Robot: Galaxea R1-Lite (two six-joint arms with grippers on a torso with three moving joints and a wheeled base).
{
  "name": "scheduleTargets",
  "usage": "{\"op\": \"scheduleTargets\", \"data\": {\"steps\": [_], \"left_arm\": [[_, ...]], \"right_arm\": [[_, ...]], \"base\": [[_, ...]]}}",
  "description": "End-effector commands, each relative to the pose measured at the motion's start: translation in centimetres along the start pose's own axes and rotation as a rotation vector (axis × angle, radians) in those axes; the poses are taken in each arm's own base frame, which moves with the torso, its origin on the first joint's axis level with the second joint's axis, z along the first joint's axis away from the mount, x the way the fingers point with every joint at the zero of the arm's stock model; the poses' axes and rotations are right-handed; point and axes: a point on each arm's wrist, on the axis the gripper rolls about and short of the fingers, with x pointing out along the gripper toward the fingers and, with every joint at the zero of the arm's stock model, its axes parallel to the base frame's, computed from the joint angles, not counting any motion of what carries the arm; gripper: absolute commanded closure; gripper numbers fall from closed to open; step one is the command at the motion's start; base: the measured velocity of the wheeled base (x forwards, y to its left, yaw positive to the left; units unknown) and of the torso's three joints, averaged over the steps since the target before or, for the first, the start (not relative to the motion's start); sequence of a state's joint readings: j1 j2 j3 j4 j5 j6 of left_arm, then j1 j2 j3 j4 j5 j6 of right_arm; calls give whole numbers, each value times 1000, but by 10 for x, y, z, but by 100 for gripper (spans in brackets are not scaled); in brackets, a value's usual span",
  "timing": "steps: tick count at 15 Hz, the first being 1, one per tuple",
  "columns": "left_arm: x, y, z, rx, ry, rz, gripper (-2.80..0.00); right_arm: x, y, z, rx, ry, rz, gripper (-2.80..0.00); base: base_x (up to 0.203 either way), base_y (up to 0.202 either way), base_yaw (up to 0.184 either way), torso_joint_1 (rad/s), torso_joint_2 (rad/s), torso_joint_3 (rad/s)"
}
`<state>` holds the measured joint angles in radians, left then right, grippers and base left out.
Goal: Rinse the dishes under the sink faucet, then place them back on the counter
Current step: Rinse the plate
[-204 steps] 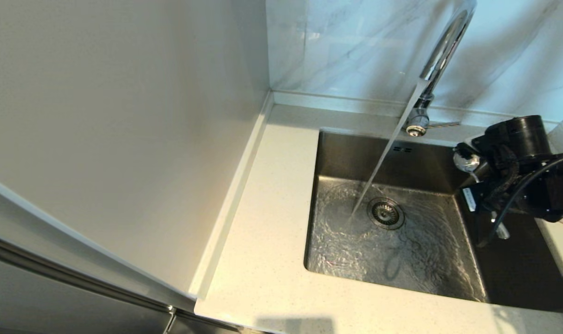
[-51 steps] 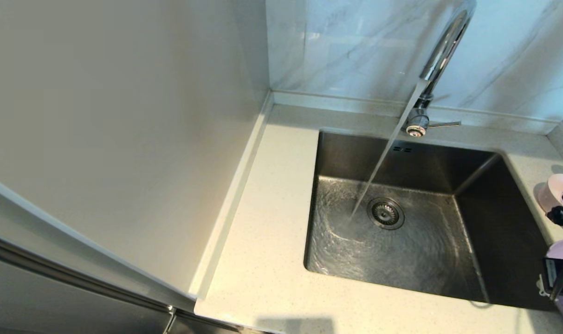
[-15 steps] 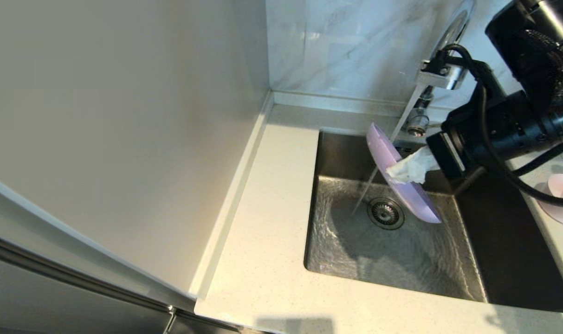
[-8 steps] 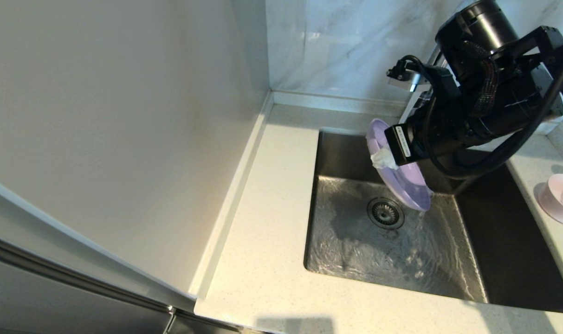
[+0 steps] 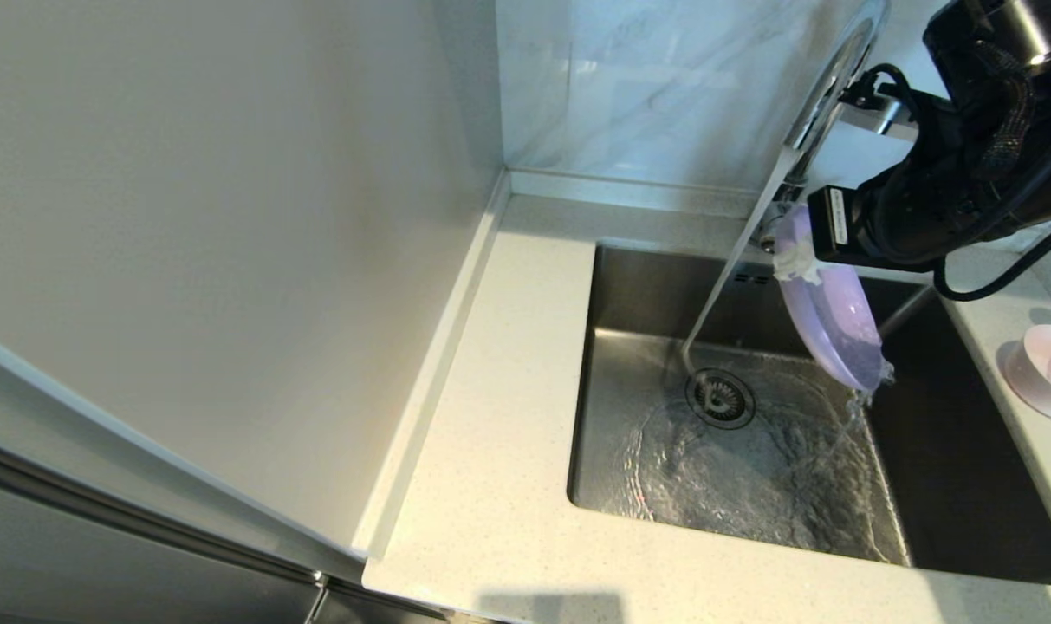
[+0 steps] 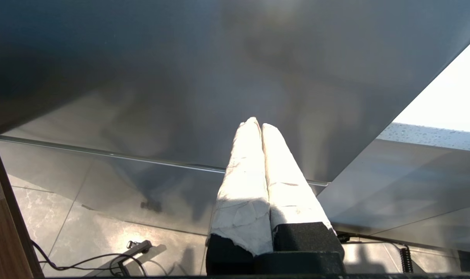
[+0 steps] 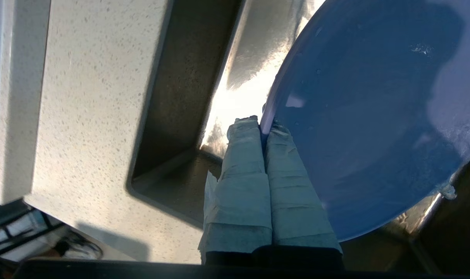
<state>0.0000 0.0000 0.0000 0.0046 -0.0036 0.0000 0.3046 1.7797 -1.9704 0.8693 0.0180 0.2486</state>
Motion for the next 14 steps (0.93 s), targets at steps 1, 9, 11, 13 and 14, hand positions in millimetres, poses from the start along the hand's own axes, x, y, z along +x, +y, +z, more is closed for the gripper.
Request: {"op": "scheduleTargets", "data": {"steps": [1,9,11,13,14], "left_arm": [[0,0,0,0,0,0,0],[0,0,0,0,0,0,0],[0,0,0,0,0,0,0],[0,0,0,0,0,1,0],[0,0,0,0,0,0,0]], "right_arm": [[-20,-7,-1,28,-17,-4,0],[-66,-55,0,274,-22,178,0],[-72,-73,4,335,-43,252,0],[-80,-88,9,484,-71,333,0],[-84,-94,13,586,-89,379,0]], "base": [[0,0,0,0,0,0],[0,0,0,0,0,0],[0,0,0,0,0,0],[0,0,0,0,0,0],[0,0,0,0,0,0]]}}
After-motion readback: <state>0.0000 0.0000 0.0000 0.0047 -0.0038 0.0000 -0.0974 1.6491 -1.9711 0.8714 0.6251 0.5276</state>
